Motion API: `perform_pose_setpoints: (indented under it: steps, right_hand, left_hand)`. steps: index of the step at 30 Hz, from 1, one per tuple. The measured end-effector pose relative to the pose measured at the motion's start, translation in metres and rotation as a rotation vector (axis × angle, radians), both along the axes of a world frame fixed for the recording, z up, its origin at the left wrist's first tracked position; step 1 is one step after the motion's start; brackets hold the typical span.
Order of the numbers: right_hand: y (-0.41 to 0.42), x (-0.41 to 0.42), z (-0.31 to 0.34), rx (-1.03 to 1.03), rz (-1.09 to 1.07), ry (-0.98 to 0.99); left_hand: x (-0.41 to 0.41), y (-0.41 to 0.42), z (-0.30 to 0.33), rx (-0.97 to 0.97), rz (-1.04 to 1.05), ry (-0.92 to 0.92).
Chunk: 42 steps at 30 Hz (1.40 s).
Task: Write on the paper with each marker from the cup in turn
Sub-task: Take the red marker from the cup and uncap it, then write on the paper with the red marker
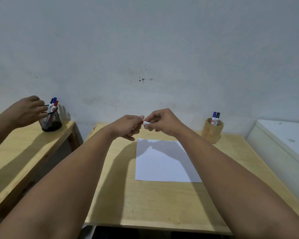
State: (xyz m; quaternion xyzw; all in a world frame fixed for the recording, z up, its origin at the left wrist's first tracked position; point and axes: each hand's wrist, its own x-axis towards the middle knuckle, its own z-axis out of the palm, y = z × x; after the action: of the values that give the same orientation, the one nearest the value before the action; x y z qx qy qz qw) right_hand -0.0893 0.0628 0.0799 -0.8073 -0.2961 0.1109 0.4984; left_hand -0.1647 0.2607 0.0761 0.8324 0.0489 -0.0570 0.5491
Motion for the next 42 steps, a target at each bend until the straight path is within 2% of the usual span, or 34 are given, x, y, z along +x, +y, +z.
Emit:
perform_pose_setpoints:
  steps: [2,5,11,12,15,16,17,19,23,25,27,31,35,39,42]
  right_hand:
    - [0.000,-0.002,0.000,-0.021,0.001,0.021]
    - [-0.003,-0.001,-0.006,-0.162,0.049,-0.008]
    - [-0.007,-0.004,-0.011,-0.197,0.081,-0.051]
    - [-0.011,-0.003,-0.012,-0.235,0.080,-0.075]
    - [-0.057,0.014,-0.021,-0.405,-0.004,-0.155]
    - [-0.073,0.019,-0.024,-0.401,-0.054,-0.111]
    - [-0.084,0.021,-0.024,-0.367,-0.091,-0.040]
    - [-0.081,0.024,-0.020,-0.244,-0.157,0.103]
    - [-0.035,0.013,-0.011,-0.013,-0.168,0.334]
    - [-0.026,0.009,-0.015,0.104,-0.202,0.378]
    - [-0.025,0.007,-0.022,0.182,-0.225,0.403]
    - [-0.026,0.009,-0.033,0.344,-0.238,0.518]
    - [-0.024,0.009,-0.029,0.486,-0.256,0.616]
    - [-0.022,0.006,-0.023,0.616,-0.212,0.739]
    - [-0.017,0.004,-0.023,0.619,-0.157,0.752]
  left_hand:
    - [0.003,-0.007,0.000,0.057,-0.019,-0.023]
    - [0.007,-0.005,0.001,0.087,-0.048,0.007]
    - [0.002,-0.007,-0.010,-0.082,-0.092,0.062]
    - [0.002,-0.005,-0.014,-0.138,-0.064,0.039]
    - [-0.010,0.044,-0.013,-0.435,0.194,-0.035]
    - [-0.016,0.067,-0.011,-0.429,0.245,-0.058]
    - [-0.024,0.083,-0.011,-0.340,0.265,-0.052]
    - [-0.027,0.086,-0.016,-0.025,0.206,0.014]
    - [0.000,0.030,-0.040,0.608,-0.039,0.091]
    - [0.005,0.019,-0.051,0.861,-0.110,0.138]
    - [0.005,0.015,-0.054,1.035,-0.105,0.176]
    - [0.007,0.006,-0.058,1.198,-0.086,0.215]
    - [0.013,0.001,-0.065,1.265,-0.071,0.227]
    - [0.015,0.002,-0.074,1.246,-0.089,0.259]
    - [0.013,0.005,-0.075,1.175,-0.060,0.269]
